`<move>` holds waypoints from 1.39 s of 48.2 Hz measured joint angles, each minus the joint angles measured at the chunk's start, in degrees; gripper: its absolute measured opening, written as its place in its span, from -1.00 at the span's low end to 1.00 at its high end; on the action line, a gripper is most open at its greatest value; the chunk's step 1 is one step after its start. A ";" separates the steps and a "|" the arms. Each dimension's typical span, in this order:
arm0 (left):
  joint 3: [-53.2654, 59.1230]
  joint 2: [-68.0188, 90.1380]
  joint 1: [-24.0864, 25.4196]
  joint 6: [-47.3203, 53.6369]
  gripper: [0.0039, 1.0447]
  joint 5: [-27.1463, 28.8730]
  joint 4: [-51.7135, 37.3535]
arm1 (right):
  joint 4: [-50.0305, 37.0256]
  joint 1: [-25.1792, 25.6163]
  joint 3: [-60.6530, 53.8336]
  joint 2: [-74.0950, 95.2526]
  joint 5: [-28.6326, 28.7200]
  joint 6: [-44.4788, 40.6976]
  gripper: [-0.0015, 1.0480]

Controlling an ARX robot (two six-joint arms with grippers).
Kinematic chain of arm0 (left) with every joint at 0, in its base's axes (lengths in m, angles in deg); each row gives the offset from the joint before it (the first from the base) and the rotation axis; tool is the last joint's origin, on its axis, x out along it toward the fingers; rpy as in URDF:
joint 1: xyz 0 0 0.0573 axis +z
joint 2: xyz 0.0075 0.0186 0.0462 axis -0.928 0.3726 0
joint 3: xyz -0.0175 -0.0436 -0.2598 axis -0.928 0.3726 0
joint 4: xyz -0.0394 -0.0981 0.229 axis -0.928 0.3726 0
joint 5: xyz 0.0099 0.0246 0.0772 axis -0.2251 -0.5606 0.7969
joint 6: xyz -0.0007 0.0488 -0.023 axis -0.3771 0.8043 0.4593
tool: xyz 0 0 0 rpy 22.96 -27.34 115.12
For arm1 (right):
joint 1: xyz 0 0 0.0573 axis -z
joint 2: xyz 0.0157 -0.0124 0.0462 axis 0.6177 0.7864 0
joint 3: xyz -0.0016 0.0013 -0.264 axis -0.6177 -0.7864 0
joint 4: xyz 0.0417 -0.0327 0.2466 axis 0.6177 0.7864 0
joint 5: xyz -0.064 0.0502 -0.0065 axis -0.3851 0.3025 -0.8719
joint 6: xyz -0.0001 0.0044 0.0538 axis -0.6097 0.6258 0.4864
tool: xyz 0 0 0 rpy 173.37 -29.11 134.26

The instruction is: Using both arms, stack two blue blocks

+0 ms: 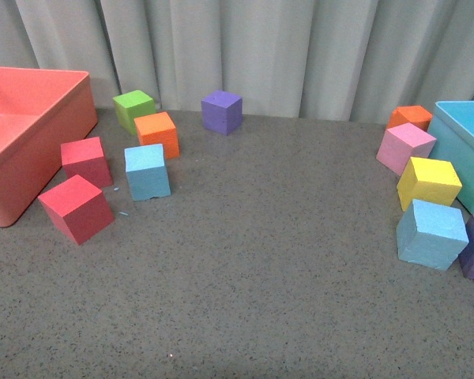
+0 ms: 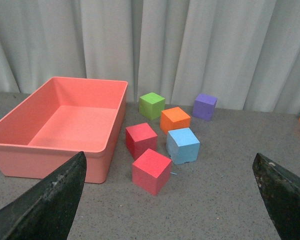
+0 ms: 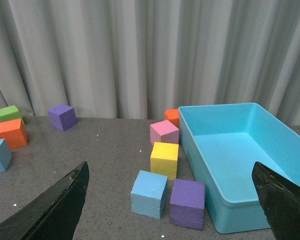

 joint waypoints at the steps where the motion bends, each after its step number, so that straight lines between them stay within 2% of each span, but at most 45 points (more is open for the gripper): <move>1: 0.00 0.00 0.00 0.00 0.88 0.00 0.00 | 0.00 0.00 0.00 0.00 0.00 0.00 0.81; 39: 0.00 0.00 0.00 0.00 0.88 0.00 0.00 | 0.00 0.00 0.00 0.00 0.00 0.00 0.81; 41: 0.00 0.00 0.00 0.00 0.88 0.00 0.00 | 0.57 -0.59 0.17 0.48 -2.10 -0.85 0.81; 44: 0.00 0.00 0.00 0.00 0.88 0.09 0.00 | -0.22 -5.25 2.36 8.13 -16.85 -4.92 0.81; 46: 0.00 0.00 0.00 -0.02 0.88 0.02 0.00 | -2.71 -5.79 3.23 12.41 -18.45 -5.20 0.81; 50: 0.00 0.00 0.00 0.00 0.88 0.00 0.00 | -14.27 -5.84 8.22 31.54 -16.28 -3.89 0.81; 53: 0.00 0.00 0.00 0.00 0.88 0.00 0.00 | -18.71 -5.79 13.35 44.65 -13.94 -1.01 0.81; 55: 0.00 0.00 0.00 0.00 0.88 0.02 0.00 | -17.94 -5.81 18.62 55.30 -11.67 2.10 0.81; 60: 0.00 0.00 0.00 0.00 0.88 0.00 0.00 | -12.85 -6.19 28.63 74.16 -10.38 7.87 0.81; 67: 0.00 0.00 0.00 0.00 0.88 0.00 0.00 | -2.29 -6.40 40.87 90.40 -9.94 10.03 0.81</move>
